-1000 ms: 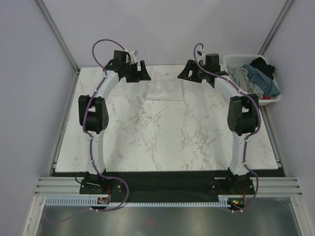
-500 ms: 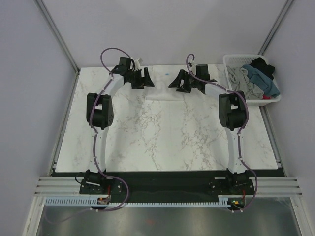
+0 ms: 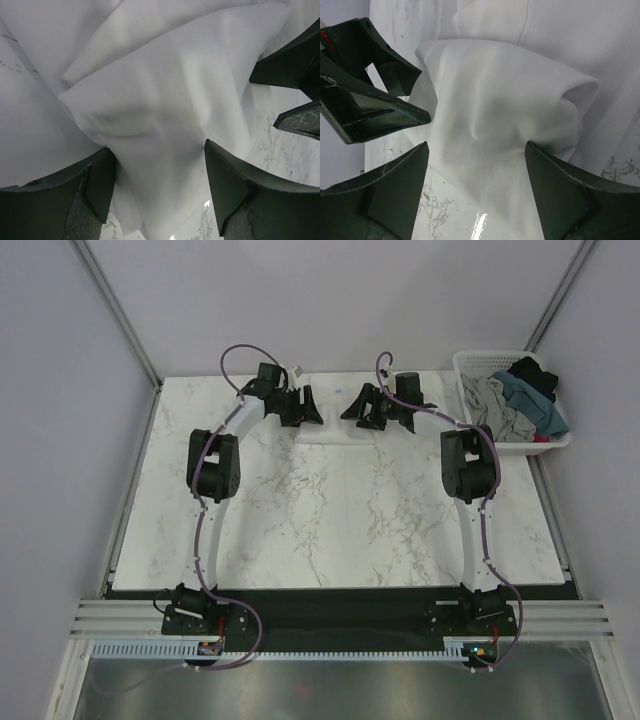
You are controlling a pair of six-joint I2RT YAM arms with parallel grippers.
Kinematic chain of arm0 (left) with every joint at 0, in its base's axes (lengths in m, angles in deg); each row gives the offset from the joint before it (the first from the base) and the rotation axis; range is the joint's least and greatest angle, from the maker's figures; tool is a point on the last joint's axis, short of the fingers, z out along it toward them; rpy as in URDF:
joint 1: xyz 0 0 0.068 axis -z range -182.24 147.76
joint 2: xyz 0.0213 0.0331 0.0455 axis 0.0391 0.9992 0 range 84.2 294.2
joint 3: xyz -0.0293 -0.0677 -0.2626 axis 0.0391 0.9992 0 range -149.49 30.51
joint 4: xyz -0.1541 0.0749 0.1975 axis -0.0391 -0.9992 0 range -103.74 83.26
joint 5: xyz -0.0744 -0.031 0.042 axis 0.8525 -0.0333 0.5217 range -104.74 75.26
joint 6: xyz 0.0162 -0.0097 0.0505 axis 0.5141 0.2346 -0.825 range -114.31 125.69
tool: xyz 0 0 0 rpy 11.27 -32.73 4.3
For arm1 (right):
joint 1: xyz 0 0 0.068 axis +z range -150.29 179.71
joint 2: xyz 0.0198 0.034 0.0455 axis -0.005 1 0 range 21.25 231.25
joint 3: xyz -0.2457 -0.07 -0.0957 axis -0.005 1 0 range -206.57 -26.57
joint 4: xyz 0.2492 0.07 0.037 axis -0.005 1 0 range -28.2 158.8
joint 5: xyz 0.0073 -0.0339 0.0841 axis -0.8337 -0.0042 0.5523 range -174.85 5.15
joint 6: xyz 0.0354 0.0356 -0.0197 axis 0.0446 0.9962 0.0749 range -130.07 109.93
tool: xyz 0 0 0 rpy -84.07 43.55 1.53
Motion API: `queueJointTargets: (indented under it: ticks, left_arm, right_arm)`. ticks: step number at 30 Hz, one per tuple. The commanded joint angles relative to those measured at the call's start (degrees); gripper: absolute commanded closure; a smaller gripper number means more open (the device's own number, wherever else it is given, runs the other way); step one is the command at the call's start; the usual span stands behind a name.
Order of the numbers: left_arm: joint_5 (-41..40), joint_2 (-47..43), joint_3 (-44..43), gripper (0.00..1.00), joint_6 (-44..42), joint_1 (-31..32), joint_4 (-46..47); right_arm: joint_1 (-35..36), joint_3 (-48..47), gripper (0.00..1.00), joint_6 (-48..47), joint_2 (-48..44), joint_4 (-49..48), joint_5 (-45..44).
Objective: Fold and stack the t-shirts
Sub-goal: Fold the tshirt, then neatly place the folded tshirt to the corner
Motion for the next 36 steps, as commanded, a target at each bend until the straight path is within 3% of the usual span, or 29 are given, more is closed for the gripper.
queueJointTargets:
  ticks: [1, 5, 6, 11, 15, 16, 23, 27, 36]
  left_arm:
    - [1.80, 2.88, -2.05, 0.25, 3.25, 0.41, 1.44]
    - [1.02, 4.29, -2.75, 0.36, 3.69, 0.41, 1.80]
    - [0.58, 4.46, -2.92, 0.45, 3.69, 0.41, 1.88]
    - [-1.62, 3.86, -3.28, 0.68, 2.03, 0.33, 0.83]
    - [0.31, 0.70, -1.26, 0.95, -0.43, -0.38, -0.58]
    - [1.01, -0.27, -0.12, 0.98, -0.87, -0.64, -1.10]
    - [3.30, -10.90, 8.14, 0.98, -5.52, -6.08, -6.90]
    - [2.42, -15.39, 12.79, 0.98, -10.71, -9.51, -15.41]
    - [-5.49, -22.16, 20.18, 0.98, -20.56, -22.43, -24.04]
  right_arm:
    - [0.45, -0.91, 0.14, -0.61, 1.19, -0.63, -0.24]
    - [0.54, -0.30, 0.14, -1.39, 0.57, -0.10, -0.33]
    - [0.62, -0.04, 0.13, -1.66, 0.66, -0.01, -0.33]
    - [0.45, 0.49, 0.13, -2.19, -0.74, 1.47, -0.33]
    - [-0.25, 1.19, 0.12, -3.41, -4.34, 2.54, 0.72]
    - [-0.86, 1.28, 0.12, -4.37, -5.40, 3.15, 0.90]
    - [-4.21, 4.18, 0.10, -7.90, -17.08, 7.02, 0.37]
    - [-5.96, 9.09, 0.10, -9.21, -22.36, 8.77, 0.28]
    - [-8.16, 16.48, 0.09, -11.59, -32.03, 10.80, -0.51]
